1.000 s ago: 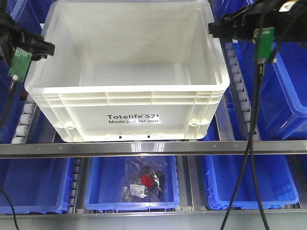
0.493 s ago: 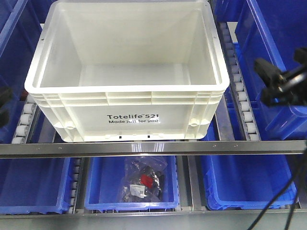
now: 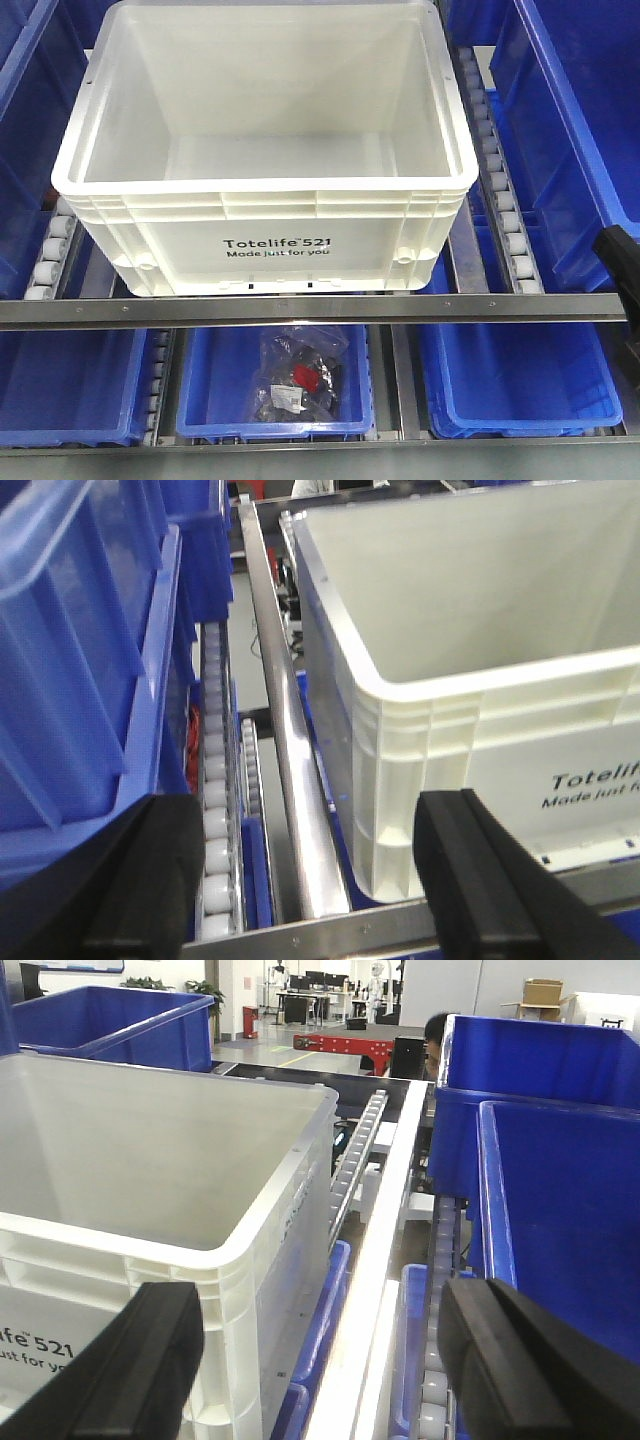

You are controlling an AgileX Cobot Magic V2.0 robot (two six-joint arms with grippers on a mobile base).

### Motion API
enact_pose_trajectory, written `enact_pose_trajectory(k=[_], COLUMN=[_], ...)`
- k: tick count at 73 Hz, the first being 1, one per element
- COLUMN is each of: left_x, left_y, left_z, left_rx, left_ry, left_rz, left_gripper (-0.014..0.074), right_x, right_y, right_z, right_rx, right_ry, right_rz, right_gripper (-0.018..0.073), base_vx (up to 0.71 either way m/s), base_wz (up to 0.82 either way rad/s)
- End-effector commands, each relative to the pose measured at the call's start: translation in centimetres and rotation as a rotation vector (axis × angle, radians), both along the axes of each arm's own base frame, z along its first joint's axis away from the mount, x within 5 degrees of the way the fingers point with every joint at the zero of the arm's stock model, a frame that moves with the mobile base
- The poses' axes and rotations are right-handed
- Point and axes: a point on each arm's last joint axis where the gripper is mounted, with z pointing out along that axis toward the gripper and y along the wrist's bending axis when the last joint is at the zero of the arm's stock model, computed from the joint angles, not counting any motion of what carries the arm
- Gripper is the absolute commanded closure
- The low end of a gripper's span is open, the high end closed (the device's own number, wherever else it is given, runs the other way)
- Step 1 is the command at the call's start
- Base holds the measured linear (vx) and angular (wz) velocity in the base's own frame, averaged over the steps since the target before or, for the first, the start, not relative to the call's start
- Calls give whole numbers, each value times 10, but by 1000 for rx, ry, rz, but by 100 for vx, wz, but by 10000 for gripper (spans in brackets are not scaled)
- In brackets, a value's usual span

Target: Place moving items into box and shelve

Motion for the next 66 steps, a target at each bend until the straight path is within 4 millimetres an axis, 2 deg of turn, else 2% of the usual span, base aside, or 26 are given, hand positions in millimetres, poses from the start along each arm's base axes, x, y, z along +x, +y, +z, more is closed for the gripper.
enact_pose_trajectory(k=[1,19,24,29,38,39,66], left_x=[2,3,3,3,3,3,3], left_y=[-2,-3,-3,-4,-5,-5,-5], left_z=[12,15,16,17,18,18,18], left_rx=[-12,-19,-36,-55,-71,-71,-69], left_ry=[-82,-119,-128,-137,-137,-138,-140], left_rz=[-17,-25,-31,-36,-40,-40,-41], left_gripper=[41,41,72,195,587,625,624], right_x=[0,0,0,0,0,0,0], right_y=[-2,-2,-2,-2,-2,-2,-1], right_z=[15,14,14,15,15,15,15], right_rx=[16,13,16,33,89,96,130], right_ry=[-94,-76,-82,-80,-66,-65,-53], right_rz=[-27,-20,-22,-23,-21,-21,-18], right_gripper=[27,28,69,204,573,582,574], base_vx=[0,0,0,0,0,0,0], base_wz=[0,0,0,0,0,0,0])
